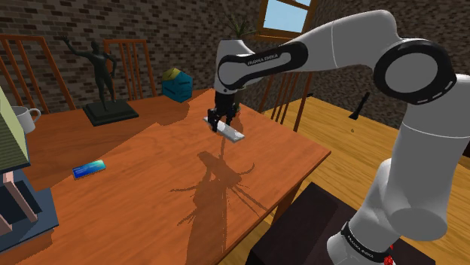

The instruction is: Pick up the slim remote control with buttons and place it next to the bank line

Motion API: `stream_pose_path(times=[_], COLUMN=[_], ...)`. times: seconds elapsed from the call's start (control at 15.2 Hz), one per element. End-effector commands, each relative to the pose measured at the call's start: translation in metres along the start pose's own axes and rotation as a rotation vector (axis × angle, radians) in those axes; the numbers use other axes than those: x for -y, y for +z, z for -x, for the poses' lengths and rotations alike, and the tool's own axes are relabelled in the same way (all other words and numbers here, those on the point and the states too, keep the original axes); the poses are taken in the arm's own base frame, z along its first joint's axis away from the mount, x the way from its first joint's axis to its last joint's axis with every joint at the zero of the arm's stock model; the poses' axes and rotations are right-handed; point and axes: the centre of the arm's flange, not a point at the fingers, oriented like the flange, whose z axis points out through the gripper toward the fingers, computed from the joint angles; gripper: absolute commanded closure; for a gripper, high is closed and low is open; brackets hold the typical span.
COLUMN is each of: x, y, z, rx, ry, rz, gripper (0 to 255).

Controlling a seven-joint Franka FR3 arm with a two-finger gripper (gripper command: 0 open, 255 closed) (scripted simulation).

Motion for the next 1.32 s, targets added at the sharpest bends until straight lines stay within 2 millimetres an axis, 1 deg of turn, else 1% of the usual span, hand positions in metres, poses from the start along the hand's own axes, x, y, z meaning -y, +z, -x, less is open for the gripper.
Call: stream_pose_path(times=[0.0, 1.25], x=[0.028, 0.278], y=[0.0, -0.003], z=[0.003, 0.023], rx=[0.0, 0.0], ry=[0.001, 0.001], rz=[0.0, 0.0], gripper=[255, 255])
